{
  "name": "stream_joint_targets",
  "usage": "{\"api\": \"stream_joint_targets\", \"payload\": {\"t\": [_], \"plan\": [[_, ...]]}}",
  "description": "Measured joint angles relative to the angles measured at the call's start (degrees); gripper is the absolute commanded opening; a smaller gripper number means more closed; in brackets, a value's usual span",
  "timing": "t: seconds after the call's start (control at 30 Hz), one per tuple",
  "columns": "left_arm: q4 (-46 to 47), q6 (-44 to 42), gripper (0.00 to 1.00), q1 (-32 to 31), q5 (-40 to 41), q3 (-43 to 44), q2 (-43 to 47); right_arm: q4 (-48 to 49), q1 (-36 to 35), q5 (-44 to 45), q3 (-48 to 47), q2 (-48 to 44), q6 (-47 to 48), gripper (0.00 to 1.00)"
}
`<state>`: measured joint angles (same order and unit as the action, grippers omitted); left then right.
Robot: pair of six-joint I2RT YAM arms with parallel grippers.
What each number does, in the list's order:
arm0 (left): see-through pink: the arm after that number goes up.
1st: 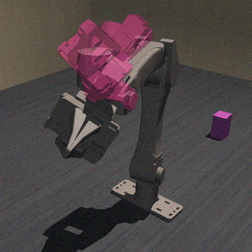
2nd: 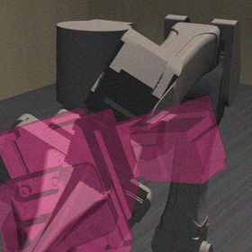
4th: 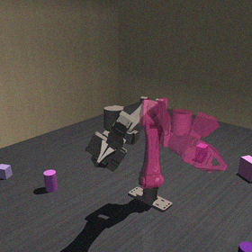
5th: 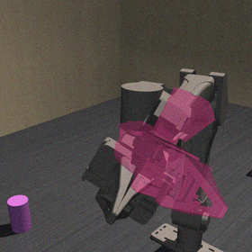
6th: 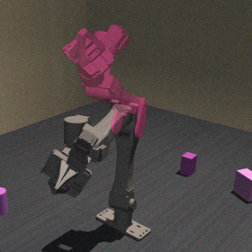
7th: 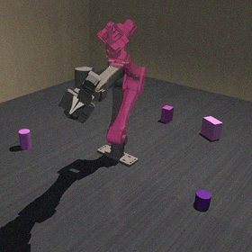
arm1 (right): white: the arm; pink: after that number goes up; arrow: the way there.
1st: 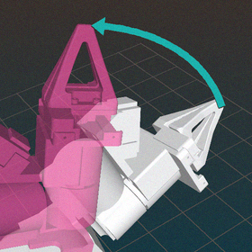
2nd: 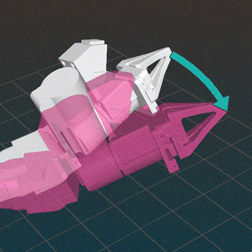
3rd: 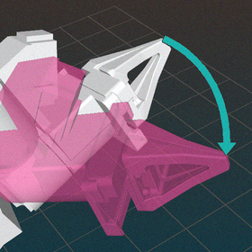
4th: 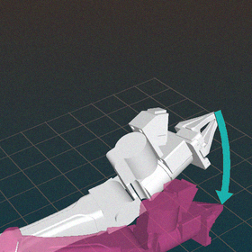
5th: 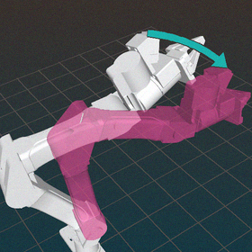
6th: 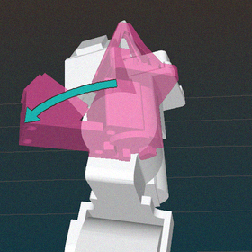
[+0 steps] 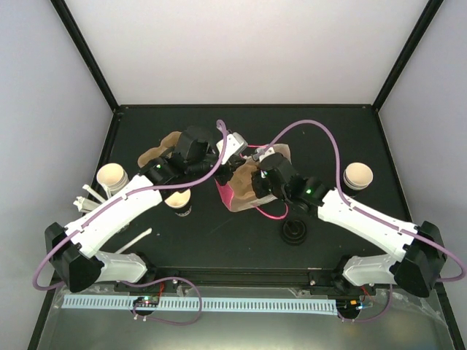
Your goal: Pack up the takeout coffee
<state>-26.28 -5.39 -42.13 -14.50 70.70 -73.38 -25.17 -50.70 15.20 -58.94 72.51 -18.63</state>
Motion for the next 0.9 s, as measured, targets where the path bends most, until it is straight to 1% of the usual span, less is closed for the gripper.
{"api": "stream_joint_targets", "payload": {"t": [0.27,0.47,0.63,0.9], "plan": [[0.6,1.7,0.02,-0.3,3.5,-0.2,0.0,1.8,0.0,-0.1,0.8,0.5,-0.9,0.23],[0.7,4.1,0.02,-0.3,7.3,-0.2,-0.4,5.2,-0.9,-0.9,5.7,0.0,0.3,0.24],[2.4,4.2,0.02,-0.4,7.1,0.5,-1.4,4.6,-1.6,-0.5,8.1,-0.1,0.3,0.24],[2.4,4.0,0.02,-0.7,4.4,0.5,-1.9,4.1,-1.6,0.7,7.6,0.3,0.6,0.25]]}}
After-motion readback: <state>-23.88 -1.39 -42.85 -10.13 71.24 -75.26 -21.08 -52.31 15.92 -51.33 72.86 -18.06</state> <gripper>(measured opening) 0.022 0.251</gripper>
